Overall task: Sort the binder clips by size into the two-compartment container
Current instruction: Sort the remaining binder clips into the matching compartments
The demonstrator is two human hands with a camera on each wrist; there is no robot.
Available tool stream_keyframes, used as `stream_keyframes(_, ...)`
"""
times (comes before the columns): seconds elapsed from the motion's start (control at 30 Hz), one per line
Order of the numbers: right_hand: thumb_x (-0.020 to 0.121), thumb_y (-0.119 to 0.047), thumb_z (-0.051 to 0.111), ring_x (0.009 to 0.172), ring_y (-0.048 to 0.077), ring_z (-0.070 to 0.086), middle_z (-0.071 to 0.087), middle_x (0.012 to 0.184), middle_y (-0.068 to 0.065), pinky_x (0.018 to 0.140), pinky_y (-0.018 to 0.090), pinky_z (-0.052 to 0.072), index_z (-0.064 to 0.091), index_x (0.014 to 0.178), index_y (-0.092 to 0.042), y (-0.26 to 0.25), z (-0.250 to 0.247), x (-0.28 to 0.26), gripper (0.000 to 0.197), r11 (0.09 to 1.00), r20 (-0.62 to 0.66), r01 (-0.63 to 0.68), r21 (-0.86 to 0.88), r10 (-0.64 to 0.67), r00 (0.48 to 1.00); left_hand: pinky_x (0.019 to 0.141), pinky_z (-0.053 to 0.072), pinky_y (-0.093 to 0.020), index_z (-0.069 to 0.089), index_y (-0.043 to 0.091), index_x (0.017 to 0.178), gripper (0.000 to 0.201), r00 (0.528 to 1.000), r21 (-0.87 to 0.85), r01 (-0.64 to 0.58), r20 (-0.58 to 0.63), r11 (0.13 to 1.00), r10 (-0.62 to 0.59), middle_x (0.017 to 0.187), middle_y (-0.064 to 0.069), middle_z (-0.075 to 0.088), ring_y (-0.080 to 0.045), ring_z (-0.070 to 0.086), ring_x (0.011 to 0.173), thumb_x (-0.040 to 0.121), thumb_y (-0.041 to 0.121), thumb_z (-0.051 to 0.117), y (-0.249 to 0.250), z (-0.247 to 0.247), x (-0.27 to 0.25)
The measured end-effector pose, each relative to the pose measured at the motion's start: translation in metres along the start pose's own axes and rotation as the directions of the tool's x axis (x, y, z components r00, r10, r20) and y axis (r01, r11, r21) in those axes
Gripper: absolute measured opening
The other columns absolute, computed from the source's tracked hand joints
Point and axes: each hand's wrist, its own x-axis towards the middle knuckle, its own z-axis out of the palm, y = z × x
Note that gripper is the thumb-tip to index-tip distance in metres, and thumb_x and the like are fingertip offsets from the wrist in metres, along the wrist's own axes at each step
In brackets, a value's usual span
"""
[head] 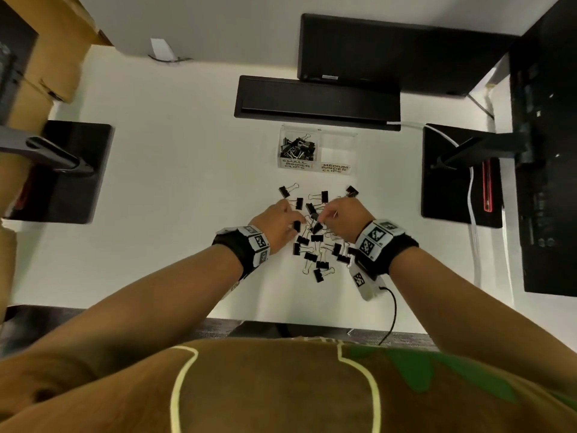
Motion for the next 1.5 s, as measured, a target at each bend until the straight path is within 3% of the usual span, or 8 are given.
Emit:
stream_keyframes(0.1,0.089,-0.003,0.043,0.107,0.022,0.06,0.064,0.118,0.007,0.094,0.029,0.048,0.069,0.105,-0.012,0.004,0.013,-0.002,0.032,1.0,0.023,-0.025,0.013,0.025,0.999,0.089,0.05,-0.039,0.055,0.023,0.125,0.035,0.995,0.045,0.085,-0.057,0.995,-0.082,0.119,-0.009,0.047,-0.025,0.051,0.109,0.091,0.017,0.054,-0.007,-0.007,0.003)
stream_keyframes(0.2,0.09,-0.003,0.04,0.101,0.021,0.061,0.063,0.118,0.007,0.087,0.025,0.048,0.063,0.116,-0.019,0.004,0.014,-0.001,0.038,0.996,-0.073,-0.02,0.088,0.027,0.997,0.084,0.052,-0.039,0.057,0.02,0.121,0.033,0.981,0.031,0.134,-0.143,0.99,-0.128,0.117,-0.01,0.045,-0.026,0.05,0.106,0.088,0.014,0.053,-0.008,-0.013,0.005)
stream_keyframes(0.5,0.085,-0.002,0.052,0.086,0.014,0.053,0.06,0.098,0.005,0.077,0.025,0.045,0.066,0.099,-0.013,0.039,-0.002,-0.021,0.023,0.973,-0.187,-0.161,0.168,0.192,0.963,0.076,0.048,-0.032,0.057,0.023,0.12,0.031,0.997,0.041,-0.031,-0.072,0.999,0.034,0.105,-0.007,0.045,-0.022,0.047,0.1,0.089,0.021,0.057,0.028,0.01,0.011)
stream_keyframes(0.67,0.082,-0.011,0.064,0.082,0.014,0.048,0.05,0.094,0.003,0.064,0.017,0.036,0.061,0.104,-0.016,0.053,0.007,-0.025,0.023,0.974,-0.169,-0.187,0.132,0.208,0.963,0.08,0.048,-0.033,0.059,0.025,0.118,0.028,0.999,0.053,0.024,-0.043,0.998,-0.021,0.111,-0.009,0.046,-0.025,0.048,0.104,0.092,0.02,0.053,0.022,0.005,0.012)
stream_keyframes(0.83,0.086,-0.016,0.062,0.082,0.015,0.051,0.052,0.091,0.003,0.075,0.026,0.042,0.061,0.114,-0.022,0.049,0.009,-0.021,0.029,0.971,-0.223,-0.122,0.208,0.168,0.96,0.088,0.048,-0.037,0.054,0.018,0.122,0.032,0.99,0.054,0.111,-0.099,0.992,-0.105,0.123,-0.012,0.044,-0.027,0.045,0.115,0.091,0.013,0.051,0.016,-0.004,0.01)
stream_keyframes(0.97,0.086,-0.004,0.055,0.08,0.015,0.052,0.056,0.09,0.003,0.075,0.022,0.04,0.066,0.105,-0.021,0.057,0.003,-0.025,0.028,0.947,-0.296,-0.132,0.293,0.222,0.929,0.08,0.045,-0.031,0.055,0.013,0.116,0.028,0.994,0.043,0.007,-0.107,0.999,-0.003,0.116,-0.01,0.047,-0.026,0.047,0.108,0.088,0.009,0.051,0.024,0.001,0.005)
stream_keyframes(1.33,0.08,-0.013,0.068,0.075,0.013,0.054,0.056,0.074,-0.004,0.062,0.015,0.04,0.066,0.09,-0.011,0.066,0.02,-0.04,0.01,0.915,-0.231,-0.198,0.351,0.29,0.929,0.089,0.045,-0.035,0.046,0.023,0.136,0.044,0.993,0.101,-0.115,0.025,0.988,0.113,0.12,-0.01,0.047,-0.025,0.043,0.113,0.094,0.013,0.048,0.034,0.022,0.003)
stream_keyframes(1.5,0.082,-0.013,0.065,0.077,0.011,0.053,0.058,0.08,-0.005,0.059,0.01,0.037,0.068,0.092,-0.015,0.058,0.013,-0.036,0.01,0.935,-0.16,-0.17,0.312,0.228,0.96,0.086,0.05,-0.036,0.058,0.017,0.117,0.027,1.0,0.117,-0.024,-0.017,0.993,0.026,0.114,-0.008,0.046,-0.024,0.045,0.111,0.09,0.021,0.053,0.026,0.014,0.008)
